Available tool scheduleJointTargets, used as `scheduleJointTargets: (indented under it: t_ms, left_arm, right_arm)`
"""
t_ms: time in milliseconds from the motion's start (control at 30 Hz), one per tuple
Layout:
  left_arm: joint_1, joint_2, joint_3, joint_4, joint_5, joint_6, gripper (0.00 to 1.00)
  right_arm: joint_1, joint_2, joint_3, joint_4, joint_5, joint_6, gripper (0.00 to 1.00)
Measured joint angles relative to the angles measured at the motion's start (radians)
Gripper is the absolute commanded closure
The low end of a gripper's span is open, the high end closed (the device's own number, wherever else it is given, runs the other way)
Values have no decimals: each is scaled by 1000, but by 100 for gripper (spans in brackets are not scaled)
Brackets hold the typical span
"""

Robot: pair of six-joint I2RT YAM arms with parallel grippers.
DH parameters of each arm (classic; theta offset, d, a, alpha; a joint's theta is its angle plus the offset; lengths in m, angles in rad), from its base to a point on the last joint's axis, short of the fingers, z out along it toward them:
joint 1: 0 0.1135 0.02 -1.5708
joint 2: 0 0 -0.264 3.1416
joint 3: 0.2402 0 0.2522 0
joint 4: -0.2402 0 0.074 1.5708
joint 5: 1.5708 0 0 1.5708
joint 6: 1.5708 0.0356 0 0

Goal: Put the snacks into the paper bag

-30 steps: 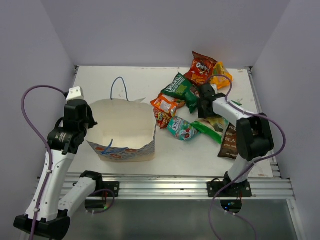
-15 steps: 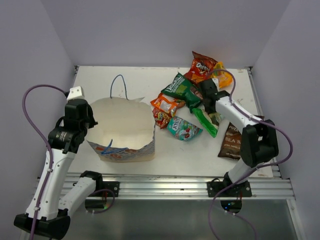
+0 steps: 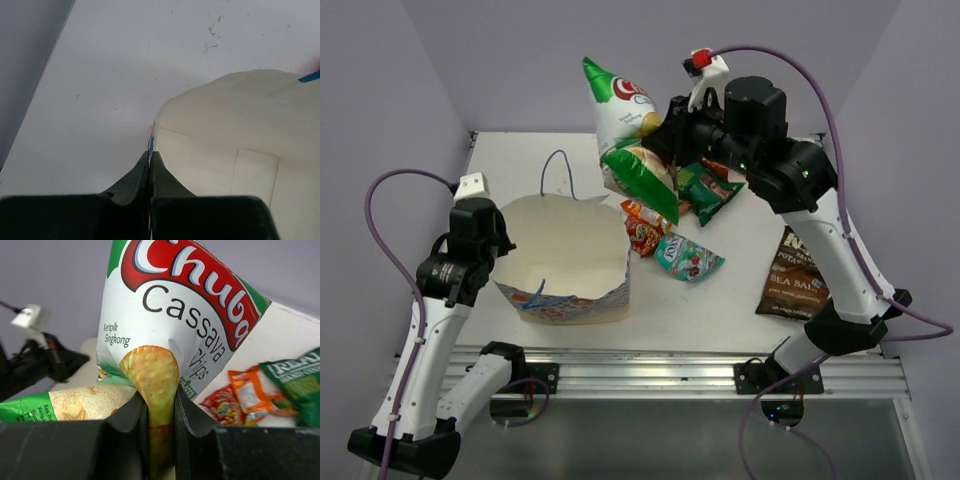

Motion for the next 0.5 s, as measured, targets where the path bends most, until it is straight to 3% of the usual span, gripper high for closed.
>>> scheduleJointTargets:
  t_ms: [233, 500]
  left_arm:
    - [0, -8, 0, -4, 0, 0, 100]
    - [0, -21, 0, -29, 0, 0, 100]
  right_arm:
    - [106, 124, 6, -19, -248, 99, 100]
    - [250, 251, -19, -77, -359, 134, 100]
